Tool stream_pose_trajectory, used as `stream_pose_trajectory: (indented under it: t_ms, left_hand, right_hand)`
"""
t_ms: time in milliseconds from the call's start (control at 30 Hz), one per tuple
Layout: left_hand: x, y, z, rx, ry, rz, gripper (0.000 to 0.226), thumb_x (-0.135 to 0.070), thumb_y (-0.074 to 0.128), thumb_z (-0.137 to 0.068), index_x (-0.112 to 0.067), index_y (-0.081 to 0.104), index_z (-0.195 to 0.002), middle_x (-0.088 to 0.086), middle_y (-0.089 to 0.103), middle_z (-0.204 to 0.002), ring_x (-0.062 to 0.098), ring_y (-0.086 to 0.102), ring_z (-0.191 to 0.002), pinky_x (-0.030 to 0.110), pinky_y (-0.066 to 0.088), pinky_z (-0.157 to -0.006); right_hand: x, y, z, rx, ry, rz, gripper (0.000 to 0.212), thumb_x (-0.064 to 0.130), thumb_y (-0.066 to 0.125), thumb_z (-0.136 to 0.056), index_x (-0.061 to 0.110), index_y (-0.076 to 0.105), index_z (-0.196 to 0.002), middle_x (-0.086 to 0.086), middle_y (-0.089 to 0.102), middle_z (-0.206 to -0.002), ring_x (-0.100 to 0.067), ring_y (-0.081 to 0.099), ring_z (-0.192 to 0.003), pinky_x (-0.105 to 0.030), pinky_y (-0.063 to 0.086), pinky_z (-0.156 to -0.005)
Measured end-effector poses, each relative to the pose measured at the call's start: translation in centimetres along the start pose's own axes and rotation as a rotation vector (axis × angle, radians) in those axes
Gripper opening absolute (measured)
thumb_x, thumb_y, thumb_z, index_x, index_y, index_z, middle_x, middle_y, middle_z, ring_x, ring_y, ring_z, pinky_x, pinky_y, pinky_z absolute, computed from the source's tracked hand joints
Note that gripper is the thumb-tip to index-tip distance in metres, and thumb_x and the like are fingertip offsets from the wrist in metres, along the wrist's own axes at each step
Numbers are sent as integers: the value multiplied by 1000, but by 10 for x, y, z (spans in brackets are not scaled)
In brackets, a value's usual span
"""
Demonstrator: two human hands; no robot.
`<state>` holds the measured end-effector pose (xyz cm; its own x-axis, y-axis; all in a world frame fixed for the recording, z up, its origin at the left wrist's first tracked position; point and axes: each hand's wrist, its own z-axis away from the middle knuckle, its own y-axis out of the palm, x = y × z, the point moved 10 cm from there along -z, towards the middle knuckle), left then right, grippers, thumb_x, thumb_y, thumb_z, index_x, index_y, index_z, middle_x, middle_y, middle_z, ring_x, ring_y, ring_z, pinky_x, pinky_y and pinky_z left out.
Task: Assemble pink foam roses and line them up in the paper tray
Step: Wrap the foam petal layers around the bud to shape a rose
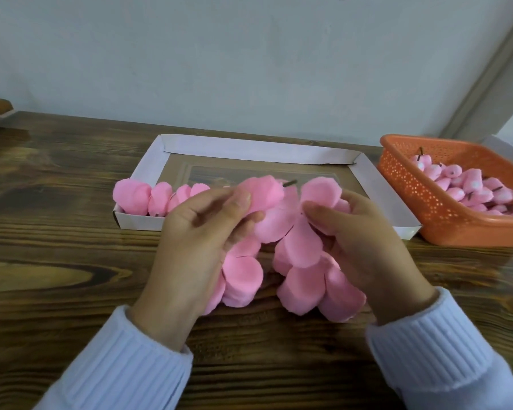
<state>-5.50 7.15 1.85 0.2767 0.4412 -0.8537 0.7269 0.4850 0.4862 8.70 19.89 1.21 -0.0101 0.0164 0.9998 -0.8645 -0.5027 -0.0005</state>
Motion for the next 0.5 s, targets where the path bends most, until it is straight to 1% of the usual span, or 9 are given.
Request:
stream_pose_trajectory:
  t_ms: [67, 133, 200, 267, 333, 400, 500]
  left_hand:
    - [-4, 6, 4, 44, 67, -157, 18, -30, 72, -65, -21, 78, -80, -3, 74, -72, 8, 72, -68, 14, 53, -63]
    - [-5, 11, 7, 66, 120, -315, 24, -28, 71, -67, -19, 74, -89, -3, 76, -76, 9, 73, -68, 15, 55, -63]
    - [-2, 13, 9, 62, 139, -410, 24, -29, 72, -65, -25, 72, -88, -6, 76, -77, 8, 72, -70, 19, 56, -67]
    - [1, 12, 10, 40, 146, -468, 24, -30, 72, -64, -27, 72, -88, -7, 77, -80, 7, 72, -71, 20, 56, -69]
    - [3, 12, 9, 27, 142, -496, 27, -30, 72, -65, -23, 73, -92, -4, 77, -85, 10, 73, -75, 22, 57, -71]
    - [3, 11, 9, 16, 143, -511, 30, -29, 72, -66, -20, 73, -94, -3, 77, -87, 10, 73, -76, 23, 57, -72]
    - [1, 9, 10, -17, 160, -520, 31, -32, 71, -66, -22, 72, -95, -3, 77, -88, 12, 73, -75, 26, 58, -74]
  right_hand:
    - [-7, -3, 2, -30, 17, -104, 7, 6, 63, -90, 12, 65, -93, 0, 73, -70, -15, 71, -64, -29, 55, -55]
    - [-12, -3, 5, -58, 5, -170, 5, 3, 62, -90, 5, 63, -94, -2, 70, -65, -15, 68, -57, -27, 52, -49]
    - [-12, -4, 9, -88, -27, -166, 7, 4, 64, -89, 2, 63, -95, -3, 69, -66, -16, 66, -56, -27, 51, -48]
    - [-10, -5, 11, -113, -62, -143, 8, 6, 66, -88, 2, 63, -94, -3, 68, -66, -15, 64, -57, -26, 51, -48]
    - [-6, -8, 12, -144, -92, -89, 7, 10, 66, -89, 3, 63, -91, 0, 67, -67, -11, 62, -58, -24, 49, -49]
    - [-4, -10, 14, -159, -105, -57, 9, 13, 65, -90, 5, 62, -92, -2, 68, -72, -11, 63, -62, -24, 50, -53]
    - [0, -10, 17, -169, -133, -47, 12, 13, 63, -90, 2, 60, -93, -4, 67, -73, -12, 63, -64, -24, 52, -54]
